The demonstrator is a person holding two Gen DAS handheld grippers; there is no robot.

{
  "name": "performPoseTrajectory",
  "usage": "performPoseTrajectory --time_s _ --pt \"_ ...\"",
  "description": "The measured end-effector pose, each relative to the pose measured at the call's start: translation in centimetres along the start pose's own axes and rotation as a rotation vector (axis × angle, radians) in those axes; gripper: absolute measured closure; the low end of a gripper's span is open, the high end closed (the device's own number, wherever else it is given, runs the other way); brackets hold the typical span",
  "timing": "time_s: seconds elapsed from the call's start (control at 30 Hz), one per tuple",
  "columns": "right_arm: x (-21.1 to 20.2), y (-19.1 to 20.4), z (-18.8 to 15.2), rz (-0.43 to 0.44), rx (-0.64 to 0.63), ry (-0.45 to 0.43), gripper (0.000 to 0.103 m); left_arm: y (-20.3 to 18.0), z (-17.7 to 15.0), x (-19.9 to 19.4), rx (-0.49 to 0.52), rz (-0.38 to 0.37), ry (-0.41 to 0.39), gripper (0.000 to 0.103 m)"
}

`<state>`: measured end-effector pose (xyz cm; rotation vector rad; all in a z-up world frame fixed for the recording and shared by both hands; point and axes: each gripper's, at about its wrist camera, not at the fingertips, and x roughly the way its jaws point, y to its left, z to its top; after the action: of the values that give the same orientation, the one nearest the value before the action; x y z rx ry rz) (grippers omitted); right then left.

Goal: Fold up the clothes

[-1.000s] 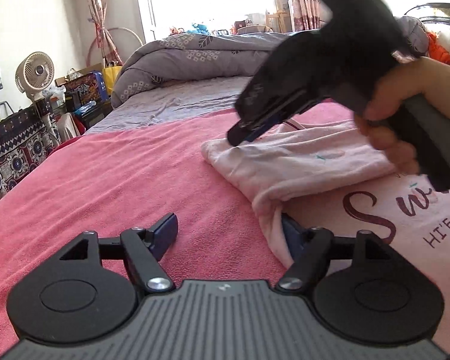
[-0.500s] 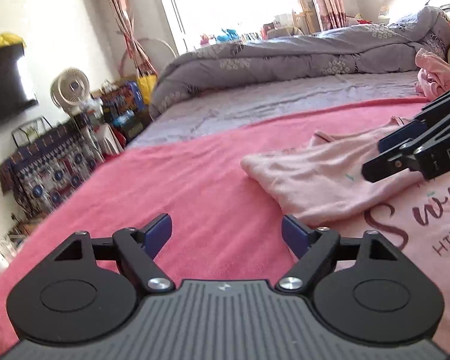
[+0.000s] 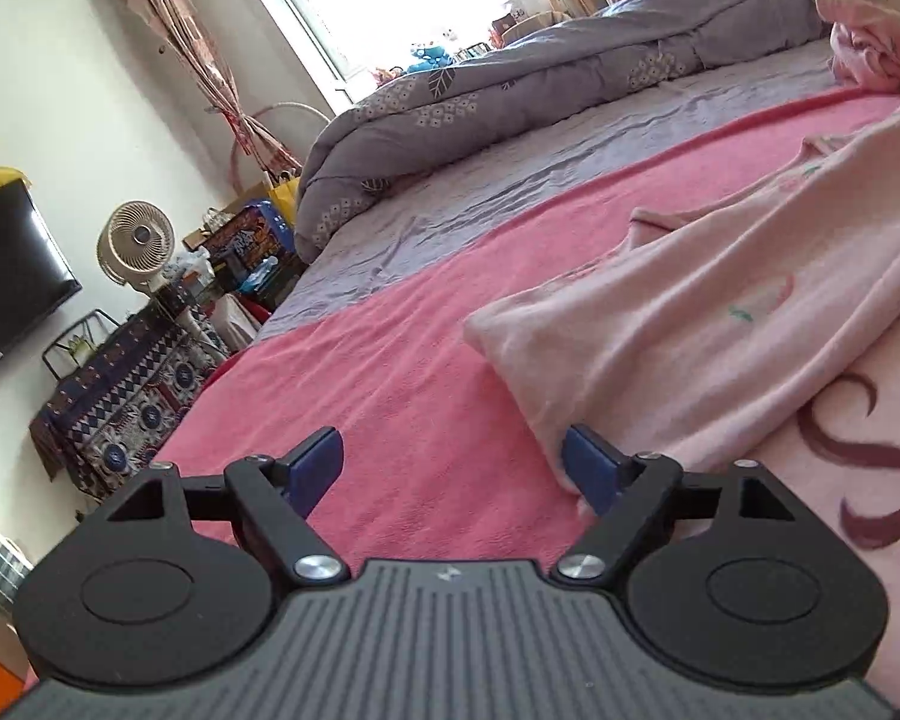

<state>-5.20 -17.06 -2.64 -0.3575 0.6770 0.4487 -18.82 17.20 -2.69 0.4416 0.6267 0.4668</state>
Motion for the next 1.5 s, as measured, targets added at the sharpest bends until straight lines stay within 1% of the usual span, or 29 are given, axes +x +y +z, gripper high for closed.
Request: performPoseTrajectory --time_s 0.03,0.07,0.1,0.13,0.17,0.23,0.27,0.3,0.37,0.4,0.43,0.47,0.53,0.6,0.63,0.67,0.7,0.8,0.87,0.93,0.97,1.0,1.07,1.13,1.2,1.23,1.33,1.4,1.5 --pt "-0.3 -0.3 -0.1 -0.028 -0.002 0.001 0.043 0.2 -0.1 0.2 0.009 0.019 0.014 0.019" --pt "-0.7 -0.7 -0.3 -0.038 -0.002 -0.005 0.043 1.0 0.0 0.2 -0.016 0.02 0.026 0.019" --pt "-0.9 -1.0 -0.3 -0.028 0.009 -0.019 0.043 1.8 0.2 0.3 -0.045 0.019 0.036 0.019" --pt "-1.2 -1.4 -0.3 -0.013 0.023 -0.034 0.043 2.5 0.5 0.2 -0.085 0.003 0.038 0.021" --pt "-0.8 -1.8 0.0 0.005 0.049 -0.051 0.043 3.2 1.1 0.0 -0.137 -0.036 0.029 0.023" --pt "-0.4 -2.4 0.7 0.048 0.119 -0.079 0.043 3.5 2.2 -1.0 -0.186 -0.161 -0.021 0.024" --pt "-0.3 -2.5 1.2 0.08 0.149 -0.089 0.043 2.9 2.9 -1.6 -0.182 -0.215 -0.055 0.024" --pt "-0.1 -2.1 1.5 0.114 0.157 -0.1 0.043 1.8 3.6 -1.8 -0.157 -0.246 -0.077 0.023" --pt "0.5 0.0 2.6 0.19 0.107 -0.127 0.043 -0.6 5.0 -2.2 -0.104 -0.301 -0.12 0.022" --pt "0.9 1.4 3.0 0.214 0.07 -0.142 0.044 -1.7 5.4 -2.0 -0.08 -0.315 -0.121 0.022" --pt "1.4 2.7 3.3 0.23 0.033 -0.153 0.044 -2.8 5.8 -1.7 -0.057 -0.327 -0.12 0.022" --pt "1.9 3.5 3.5 0.237 0.016 -0.142 0.044 -3.8 5.8 -1.3 -0.044 -0.338 -0.107 0.022" --pt "3.2 5.0 3.7 0.247 -0.004 -0.107 0.044 -5.0 5.4 0.4 -0.014 -0.351 -0.041 0.021" --pt "5.1 5.5 3.2 0.246 -0.004 -0.039 0.044 -4.6 4.1 1.6 -0.06 -0.396 -0.032 0.02" --pt "5.6 5.0 2.9 0.263 0.026 -0.04 0.04 -4.3 4.0 1.9 -0.084 -0.411 -0.02 0.02" --pt "6.0 4.4 2.7 0.289 0.065 -0.053 0.039 -4.1 4.0 2.2 -0.108 -0.425 -0.007 0.02" --pt "6.1 4.1 2.8 0.293 0.082 -0.054 0.04 -3.8 4.0 2.4 -0.132 -0.439 0.006 0.019" --pt "5.7 4.9 2.8 0.25 0.033 -0.06 0.04 -3.8 4.2 1.9 -0.112 -0.414 0.018 0.019" --pt "4.8 4.6 2.8 0.21 0.042 -0.06 0.041 -3.7 4.4 1.6 -0.103 -0.397 0.036 0.019" --pt "3.3 4.0 2.4 0.147 0.073 -0.104 0.041 -3.6 5.0 1.8 -0.117 -0.382 0.081 0.018" --pt "2.7 3.9 2.3 0.131 0.065 -0.126 0.041 -3.8 5.2 1.8 -0.118 -0.371 0.096 0.018" --pt "2.5 3.8 2.2 0.124 0.057 -0.127 0.041 -4.1 5.4 1.9 -0.111 -0.358 0.101 0.017" --pt "3.4 4.1 1.8 0.114 0.044 -0.067 0.04 -4.5 5.4 1.8 -0.098 -0.342 0.099 0.017" --pt "4.2 3.8 1.2 0.133 0.048 -0.049 0.039 -4.2 5.3 1.9 -0.11 -0.354 0.101 0.016" --pt "4.1 3.0 1.5 0.158 0.069 -0.028 0.04 -3.8 5.1 2.1 -0.129 -0.372 0.107 0.016" --pt "3.9 2.7 1.5 0.151 0.06 -0.022 0.042 -3.8 5.1 2.1 -0.135 -0.377 0.111 0.016" --pt "3.2 2.1 1.2 0.109 0.011 -0.01 0.042 -3.9 5.2 2.2 -0.129 -0.374 0.112 0.015" --pt "2.5 1.1 1.0 0.106 0.033 -0.005 0.042 -3.9 5.1 2.1 -0.129 -0.37 0.108 0.015" --pt "2.0 -0.3 0.4 0.041 0.067 0.007 0.037 -4.1 5.0 2.1 -0.132 -0.363 0.102 0.014"
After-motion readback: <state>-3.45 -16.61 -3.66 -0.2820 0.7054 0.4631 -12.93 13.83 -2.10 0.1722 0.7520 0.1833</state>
